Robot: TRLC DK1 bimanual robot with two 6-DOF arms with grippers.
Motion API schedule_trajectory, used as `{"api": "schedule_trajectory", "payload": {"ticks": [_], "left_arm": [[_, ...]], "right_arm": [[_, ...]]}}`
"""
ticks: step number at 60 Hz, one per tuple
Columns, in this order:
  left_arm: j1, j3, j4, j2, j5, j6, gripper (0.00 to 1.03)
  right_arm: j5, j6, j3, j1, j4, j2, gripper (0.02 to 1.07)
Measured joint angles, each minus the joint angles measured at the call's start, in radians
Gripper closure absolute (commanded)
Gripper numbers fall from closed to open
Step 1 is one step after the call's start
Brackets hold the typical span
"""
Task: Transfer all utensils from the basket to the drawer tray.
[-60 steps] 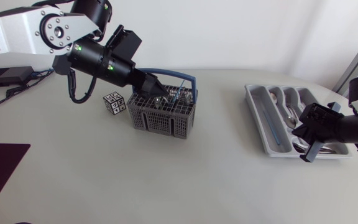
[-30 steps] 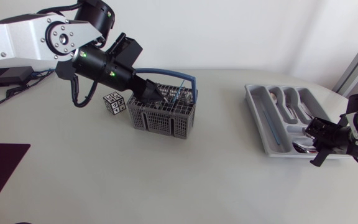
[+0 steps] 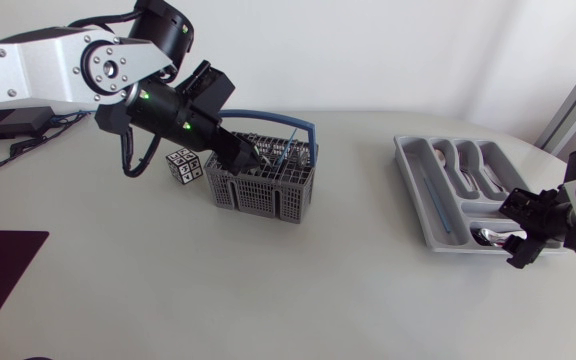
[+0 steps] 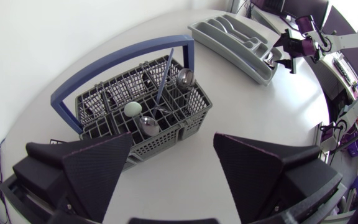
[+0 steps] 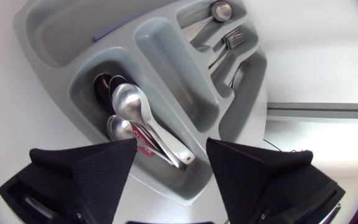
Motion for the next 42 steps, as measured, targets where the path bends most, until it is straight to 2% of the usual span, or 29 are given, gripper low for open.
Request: {"api": "schedule_trajectory", "payload": {"ticks": [10,14,32,38,42], "left_arm": [[-0.003,-0.003,0.005,0.0,-0.019,0.017,0.12],[-0.006,-0.003,0.005,0.001,-0.019,0.015,0.17],[-0.022,0.083,-0.047,0.092,-0.025,-0.137,0.27],[-0.022,0.106,-0.056,0.105,-0.092,-0.171,0.27],[-0.024,0.121,-0.057,0.113,-0.149,-0.179,0.32]], "right_arm": [[-0.032,0.087,0.017,0.07,-0.126,-0.128,0.08],[-0.032,0.124,0.021,0.121,-0.147,-0.167,0.08],[-0.024,0.29,0.037,0.316,-0.22,-0.203,0.08],[-0.023,0.315,0.037,0.342,-0.222,-0.203,0.08],[-0.023,0.326,0.037,0.352,-0.223,-0.203,0.08]]}}
